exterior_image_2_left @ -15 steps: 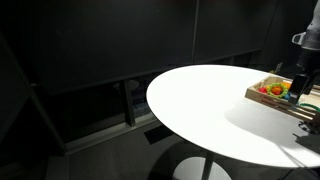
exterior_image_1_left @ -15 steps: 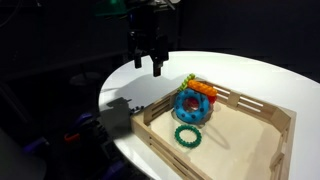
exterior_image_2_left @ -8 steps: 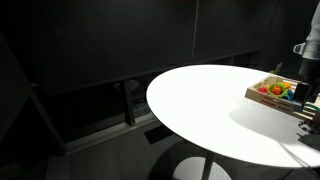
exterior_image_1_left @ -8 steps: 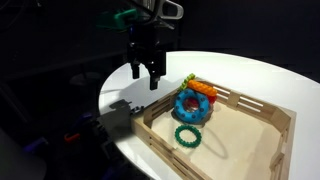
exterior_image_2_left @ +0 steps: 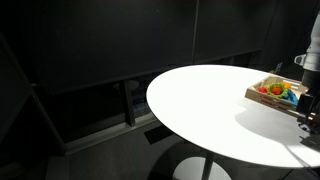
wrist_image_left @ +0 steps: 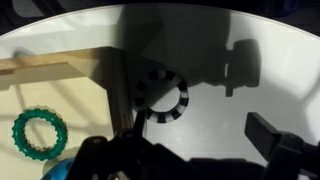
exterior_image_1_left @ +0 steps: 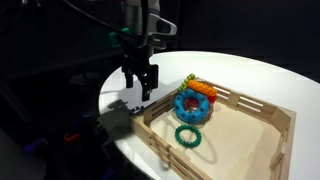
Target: Put the striped ring in the crate
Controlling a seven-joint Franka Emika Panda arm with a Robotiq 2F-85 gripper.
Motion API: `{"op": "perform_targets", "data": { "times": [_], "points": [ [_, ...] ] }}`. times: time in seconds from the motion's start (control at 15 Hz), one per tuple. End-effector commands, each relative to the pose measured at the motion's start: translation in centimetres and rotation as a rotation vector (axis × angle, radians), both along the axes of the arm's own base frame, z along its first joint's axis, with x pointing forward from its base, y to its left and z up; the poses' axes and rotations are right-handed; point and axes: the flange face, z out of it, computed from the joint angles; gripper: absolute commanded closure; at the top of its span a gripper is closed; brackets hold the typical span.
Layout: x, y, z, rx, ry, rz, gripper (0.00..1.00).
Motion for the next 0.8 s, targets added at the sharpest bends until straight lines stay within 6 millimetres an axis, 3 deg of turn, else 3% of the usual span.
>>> {"op": "perform_targets", "data": {
  "times": [0.0,0.73],
  "points": [
    [0.3,0.4,-0.5,0.024,-0.026,0.026,0.00],
    [1.2,2.0,-2.6,0.035,-0.067,0.066,0.00]
  ]
}}
